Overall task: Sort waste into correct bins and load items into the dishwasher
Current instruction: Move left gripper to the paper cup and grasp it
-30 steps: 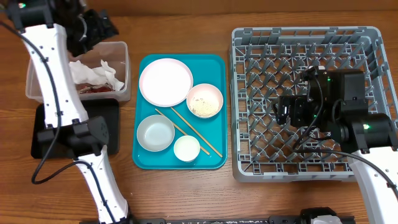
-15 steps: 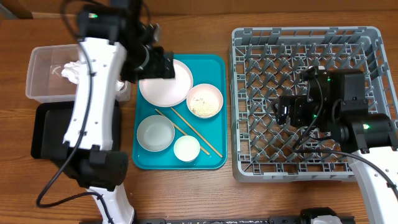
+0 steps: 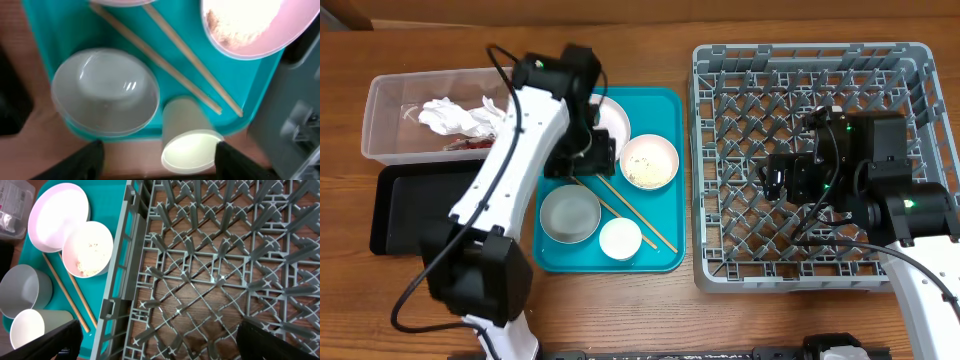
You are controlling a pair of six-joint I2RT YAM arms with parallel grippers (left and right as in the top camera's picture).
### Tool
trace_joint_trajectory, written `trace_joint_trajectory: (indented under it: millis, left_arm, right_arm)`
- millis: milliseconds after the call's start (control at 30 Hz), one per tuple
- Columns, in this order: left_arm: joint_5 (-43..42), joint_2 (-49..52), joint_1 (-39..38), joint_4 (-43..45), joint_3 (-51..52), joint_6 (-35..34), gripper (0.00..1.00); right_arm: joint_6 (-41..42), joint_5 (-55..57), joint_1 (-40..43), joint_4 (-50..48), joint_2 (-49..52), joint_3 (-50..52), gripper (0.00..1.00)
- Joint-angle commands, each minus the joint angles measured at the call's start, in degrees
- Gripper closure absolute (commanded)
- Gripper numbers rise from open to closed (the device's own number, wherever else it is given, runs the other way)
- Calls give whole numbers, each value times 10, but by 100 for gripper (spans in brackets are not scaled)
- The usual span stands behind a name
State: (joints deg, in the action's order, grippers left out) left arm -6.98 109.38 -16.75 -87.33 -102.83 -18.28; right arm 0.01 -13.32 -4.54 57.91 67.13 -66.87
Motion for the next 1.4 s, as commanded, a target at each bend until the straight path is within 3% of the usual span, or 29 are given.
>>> trace_joint_trajectory:
  millis: [0,167,467,600,700,833,933,1067,1133,1200,1267,1367]
  left_arm:
    - [16,-33,-40,90,101,-66,34]
    - [23,-32,-44,180,202,-86,45]
    - [25,-32,-45,187,214,-82,42]
    - [-57,-39,-45,132,172,30,42]
    - [-71,-55,-45,97,138,86,41]
    - [-63,-76,-45,56,140,142,38]
    - [-49,-75,-46,66,181,146,39]
    - [-51,-75,-47,109,241,154,51]
    - [-51,-75,-47,137,267,160,66]
    - [-50,-75,-47,162,288,160,67]
    - [-50,-75,-47,187,308,160,80]
    - [-50,-75,-47,217,336,160,83]
  right_arm:
    - [0,-5,1,-3,-5,-12,0]
    - [0,-19,1,-3,-4,-10,0]
    - [0,-25,1,-2,2,-10,0]
    - [0,-25,1,-2,2,-10,0]
    - [0,-25,1,-2,2,-10,0]
    - [0,-25,1,-2,2,-10,0]
    - [0,-25,1,-5,2,-10,0]
    - [0,-25,1,-7,2,-10,0]
    - [0,-29,1,-7,2,-10,0]
    - [0,-29,1,-7,2,-10,0]
    - [0,-29,1,-7,2,-10,0]
    - [0,-29,1,-6,2,-10,0]
